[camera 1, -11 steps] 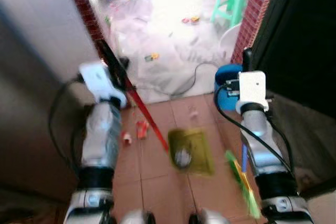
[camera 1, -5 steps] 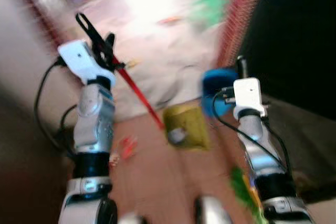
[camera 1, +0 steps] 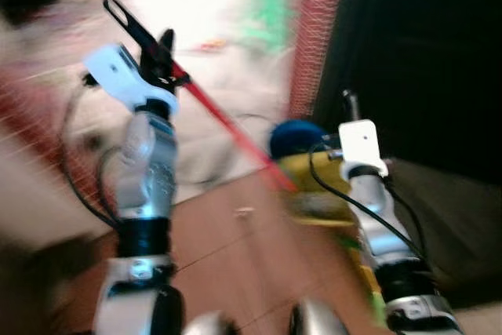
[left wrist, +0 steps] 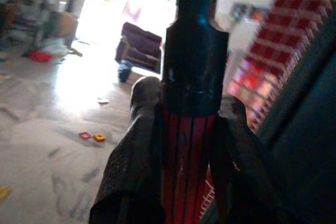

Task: Sweep floor

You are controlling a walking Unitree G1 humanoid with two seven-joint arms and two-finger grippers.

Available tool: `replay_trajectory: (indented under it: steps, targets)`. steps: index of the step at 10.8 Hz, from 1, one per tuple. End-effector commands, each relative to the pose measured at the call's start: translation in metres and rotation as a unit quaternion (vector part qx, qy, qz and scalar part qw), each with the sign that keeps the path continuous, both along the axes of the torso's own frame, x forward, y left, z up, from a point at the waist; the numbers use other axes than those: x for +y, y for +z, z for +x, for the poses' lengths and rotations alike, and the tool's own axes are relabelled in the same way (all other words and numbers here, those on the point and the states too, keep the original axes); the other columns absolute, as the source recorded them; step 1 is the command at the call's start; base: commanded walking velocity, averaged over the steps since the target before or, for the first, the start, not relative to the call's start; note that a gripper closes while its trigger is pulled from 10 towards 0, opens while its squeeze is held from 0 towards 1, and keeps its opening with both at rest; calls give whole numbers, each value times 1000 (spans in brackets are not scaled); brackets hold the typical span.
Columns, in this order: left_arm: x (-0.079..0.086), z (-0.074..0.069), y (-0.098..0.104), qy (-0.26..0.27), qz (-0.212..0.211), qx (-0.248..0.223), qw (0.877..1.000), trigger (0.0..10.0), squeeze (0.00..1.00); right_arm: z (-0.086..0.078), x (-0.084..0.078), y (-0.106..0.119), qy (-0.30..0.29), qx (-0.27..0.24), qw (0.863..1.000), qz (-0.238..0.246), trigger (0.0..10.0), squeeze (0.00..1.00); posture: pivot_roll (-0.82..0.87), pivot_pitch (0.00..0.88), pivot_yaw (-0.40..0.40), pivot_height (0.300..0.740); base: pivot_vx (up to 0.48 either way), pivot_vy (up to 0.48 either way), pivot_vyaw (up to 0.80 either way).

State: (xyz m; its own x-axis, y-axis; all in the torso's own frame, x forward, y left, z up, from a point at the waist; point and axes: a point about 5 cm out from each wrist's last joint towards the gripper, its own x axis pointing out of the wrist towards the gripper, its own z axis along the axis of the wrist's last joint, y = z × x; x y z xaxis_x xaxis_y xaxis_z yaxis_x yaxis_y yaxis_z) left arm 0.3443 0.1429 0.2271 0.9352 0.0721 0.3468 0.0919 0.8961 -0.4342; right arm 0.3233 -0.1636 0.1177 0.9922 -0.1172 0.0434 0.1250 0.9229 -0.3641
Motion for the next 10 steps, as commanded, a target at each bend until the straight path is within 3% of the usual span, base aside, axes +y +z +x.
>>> replay_trajectory:
  steps: [1, 4, 10]
  targets:
    - [-2, -1, 14, 6, -19, -26, 999, 10000, 0, 0, -4, 4, -2, -5, 1000, -18, 10000, 0, -97, 76, 71, 740, 454, 0, 0]
    - [10, 1, 14, 52, -9, -21, 998, 10000, 0, -2, -3, 2, 8, -5, 1000, -17, 10000, 0, -98, 76, 71, 740, 368, 310, 0]
    - [20, 0, 25, 98, 18, -44, 994, 10000, 0, -3, 1, 0, 22, 0, 1000, -12, 10000, 0, -96, 74, 65, 740, 374, 262, 0]
